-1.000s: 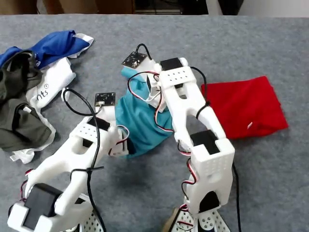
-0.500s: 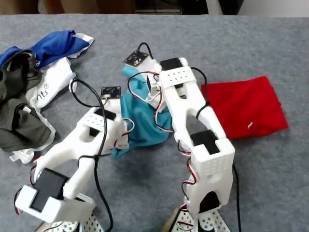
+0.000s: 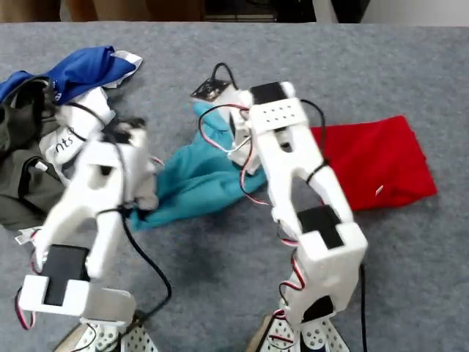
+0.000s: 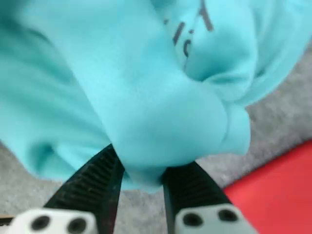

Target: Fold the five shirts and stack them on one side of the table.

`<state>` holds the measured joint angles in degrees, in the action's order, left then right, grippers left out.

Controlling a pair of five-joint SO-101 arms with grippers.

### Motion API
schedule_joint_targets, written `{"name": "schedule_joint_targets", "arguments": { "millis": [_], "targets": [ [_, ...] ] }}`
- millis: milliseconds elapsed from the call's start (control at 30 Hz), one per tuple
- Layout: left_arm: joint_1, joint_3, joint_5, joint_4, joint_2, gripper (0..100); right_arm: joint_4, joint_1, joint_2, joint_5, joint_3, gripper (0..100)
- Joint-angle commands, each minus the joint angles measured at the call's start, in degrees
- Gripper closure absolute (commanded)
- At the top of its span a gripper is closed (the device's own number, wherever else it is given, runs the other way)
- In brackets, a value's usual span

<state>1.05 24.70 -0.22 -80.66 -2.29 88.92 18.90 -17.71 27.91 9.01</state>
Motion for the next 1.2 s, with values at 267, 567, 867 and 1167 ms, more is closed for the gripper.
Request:
{"name": "schedule_joint_targets", "arguments": {
  "millis": [267,567,867,1167],
  "targets": [
    [20.92,-32.26,-14.95,-20.22,-0.4,98,8.09,-1.63,21.93,5.54,0.48,76.2],
    [22.86,-35.34,-17.05,-20.22,-0.48,98,-1.58,-1.63,21.67,1.23,0.92,75.2],
    [20.04,-34.2,-24.18,-20.22,-16.84,98,-15.38,-0.92,-8.57,-6.77,17.1,75.2],
    [14.33,-18.73,-29.54,-20.13,-36.88,98,-8.79,0.04,-42.77,-6.77,53.41,75.3]
  ]
}}
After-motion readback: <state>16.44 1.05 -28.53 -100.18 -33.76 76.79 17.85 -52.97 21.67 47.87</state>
